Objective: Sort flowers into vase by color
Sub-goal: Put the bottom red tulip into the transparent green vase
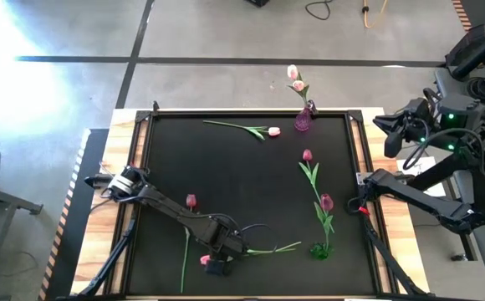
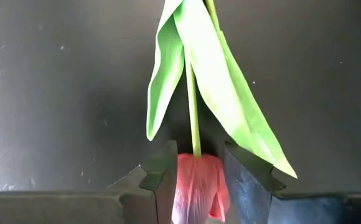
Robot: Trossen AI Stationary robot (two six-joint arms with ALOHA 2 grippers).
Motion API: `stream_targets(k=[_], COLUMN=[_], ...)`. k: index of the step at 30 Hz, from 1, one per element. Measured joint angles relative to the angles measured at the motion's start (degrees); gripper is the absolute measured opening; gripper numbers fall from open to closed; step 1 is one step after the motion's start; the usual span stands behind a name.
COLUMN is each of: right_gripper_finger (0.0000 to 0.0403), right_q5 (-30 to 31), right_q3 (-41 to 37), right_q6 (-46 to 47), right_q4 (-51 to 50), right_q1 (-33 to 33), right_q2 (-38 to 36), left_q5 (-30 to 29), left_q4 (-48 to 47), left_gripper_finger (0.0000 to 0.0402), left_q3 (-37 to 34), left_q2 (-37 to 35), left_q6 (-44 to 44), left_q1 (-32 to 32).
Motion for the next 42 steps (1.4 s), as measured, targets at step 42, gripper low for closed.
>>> stream_targets(k=[42], right_gripper_finger=[0.0050], right_q5=[0.4], right_q3=[1.5], right_q6=[-5.4], right_q4=[-0.7], right_q1=[0.0], right_q2=[-0.9], left_q5=[9.8], left_q4=[-26.7], left_gripper_finger=[0.0000], left_q3=[24.2], left_q2=[-5.5], left_q6=[9.9], left_q1=[17.2])
